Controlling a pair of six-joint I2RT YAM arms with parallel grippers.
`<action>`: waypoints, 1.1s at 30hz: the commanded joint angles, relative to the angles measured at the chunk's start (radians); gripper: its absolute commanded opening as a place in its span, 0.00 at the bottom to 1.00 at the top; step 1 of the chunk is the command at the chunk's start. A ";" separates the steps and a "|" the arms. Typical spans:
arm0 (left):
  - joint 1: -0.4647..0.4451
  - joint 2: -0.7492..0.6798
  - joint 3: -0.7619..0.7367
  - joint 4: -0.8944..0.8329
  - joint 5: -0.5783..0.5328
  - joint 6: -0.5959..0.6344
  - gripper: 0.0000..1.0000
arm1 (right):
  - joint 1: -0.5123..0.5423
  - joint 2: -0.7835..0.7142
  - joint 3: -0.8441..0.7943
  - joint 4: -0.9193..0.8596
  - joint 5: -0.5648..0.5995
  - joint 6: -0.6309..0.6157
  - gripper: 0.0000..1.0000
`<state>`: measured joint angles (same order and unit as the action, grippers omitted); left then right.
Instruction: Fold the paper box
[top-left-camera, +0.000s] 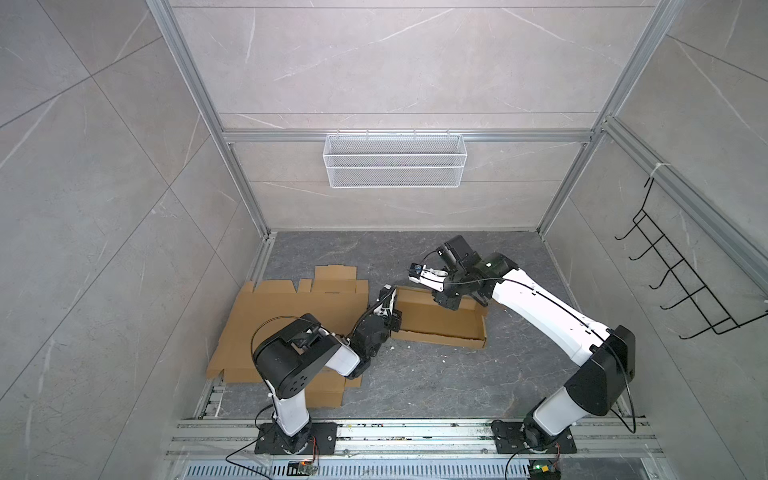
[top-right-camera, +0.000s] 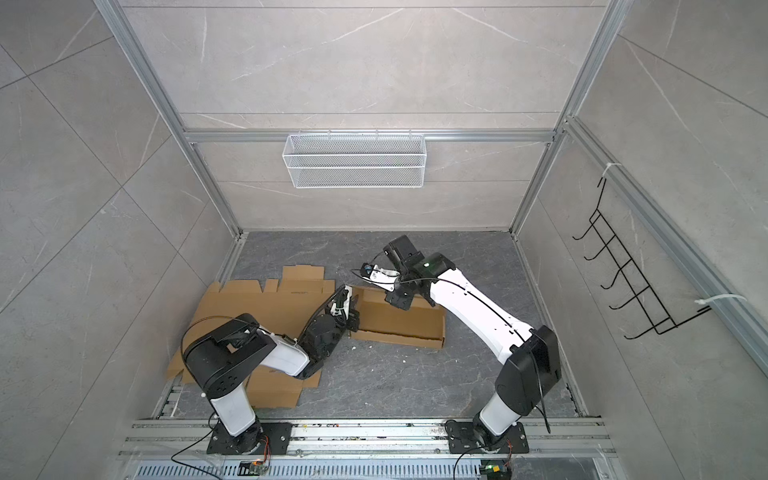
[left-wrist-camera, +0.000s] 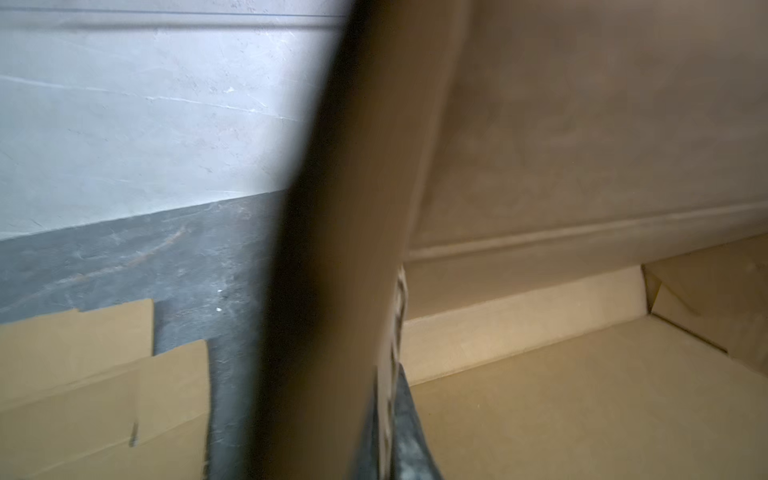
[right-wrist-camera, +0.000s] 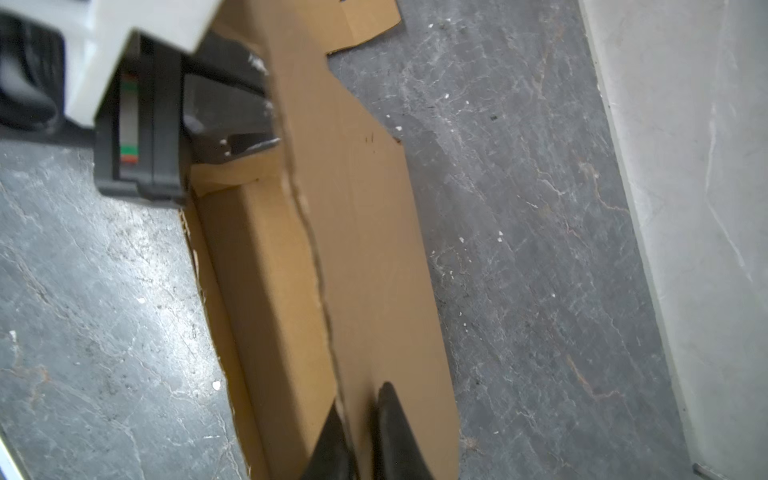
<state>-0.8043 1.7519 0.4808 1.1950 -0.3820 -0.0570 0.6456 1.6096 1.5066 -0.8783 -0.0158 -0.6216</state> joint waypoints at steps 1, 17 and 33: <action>0.001 -0.130 -0.047 -0.266 0.016 -0.029 0.26 | 0.034 -0.038 -0.074 0.036 0.052 0.024 0.08; 0.135 -0.864 0.014 -1.075 0.022 -0.225 0.57 | 0.211 -0.146 -0.417 0.287 0.197 0.079 0.06; 0.354 -0.178 0.514 -1.271 0.836 -0.343 0.69 | 0.159 -0.160 -0.478 0.317 -0.134 0.363 0.62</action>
<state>-0.4374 1.5139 0.9577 -0.0444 0.3084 -0.3725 0.8539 1.5600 1.0542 -0.5816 -0.0093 -0.3782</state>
